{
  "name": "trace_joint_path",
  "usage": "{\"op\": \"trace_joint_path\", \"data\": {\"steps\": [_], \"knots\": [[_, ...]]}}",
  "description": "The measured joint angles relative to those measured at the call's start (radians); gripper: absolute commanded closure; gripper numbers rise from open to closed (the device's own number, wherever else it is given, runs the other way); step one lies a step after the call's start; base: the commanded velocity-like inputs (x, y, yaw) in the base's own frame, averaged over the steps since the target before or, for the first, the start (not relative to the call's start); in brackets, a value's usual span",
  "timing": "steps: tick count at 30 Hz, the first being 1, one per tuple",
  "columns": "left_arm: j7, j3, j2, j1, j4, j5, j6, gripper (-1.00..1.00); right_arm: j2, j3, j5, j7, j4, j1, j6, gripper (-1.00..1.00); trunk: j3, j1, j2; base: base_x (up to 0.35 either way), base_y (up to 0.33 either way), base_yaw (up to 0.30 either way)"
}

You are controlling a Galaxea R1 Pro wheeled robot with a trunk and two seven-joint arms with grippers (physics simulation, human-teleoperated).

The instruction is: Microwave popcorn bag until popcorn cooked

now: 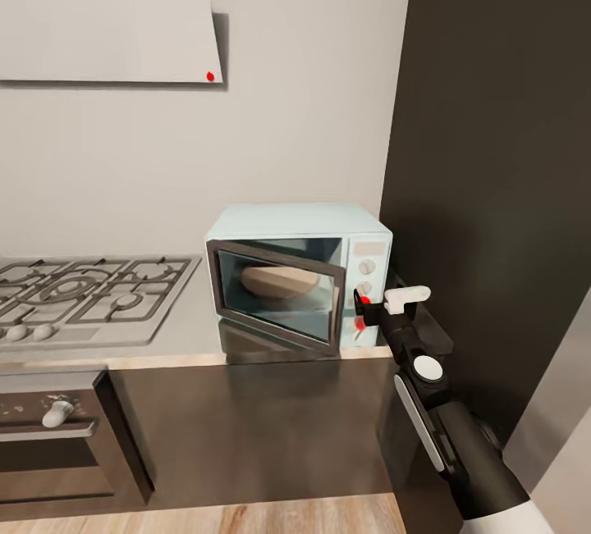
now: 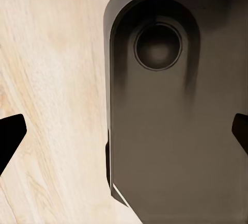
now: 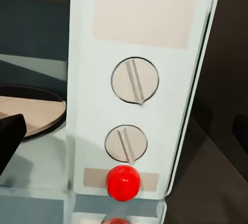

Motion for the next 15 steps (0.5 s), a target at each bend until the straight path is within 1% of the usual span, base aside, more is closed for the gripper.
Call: {"op": "trace_joint_path", "data": {"steps": [9,11,15], "knots": [[0.000,0.000,0.000,0.000,0.000,0.000,0.000,-1.00,0.000,0.000,0.000,0.001,0.000,0.000,0.000,-1.00,0.000,0.000,0.000,0.007,0.000,0.000],[0.000,0.000,0.000,0.000,0.000,0.000,0.000,-1.00,0.000,0.000,0.000,0.002,0.000,0.000,-0.001,-1.00,0.000,0.000,0.000,0.134,0.000,0.000],[0.000,0.000,0.000,0.000,0.000,0.000,0.000,-1.00,0.000,0.000,0.000,0.003,0.000,0.000,-0.001,-1.00,0.000,0.000,0.000,0.225,0.000,0.000]]}}
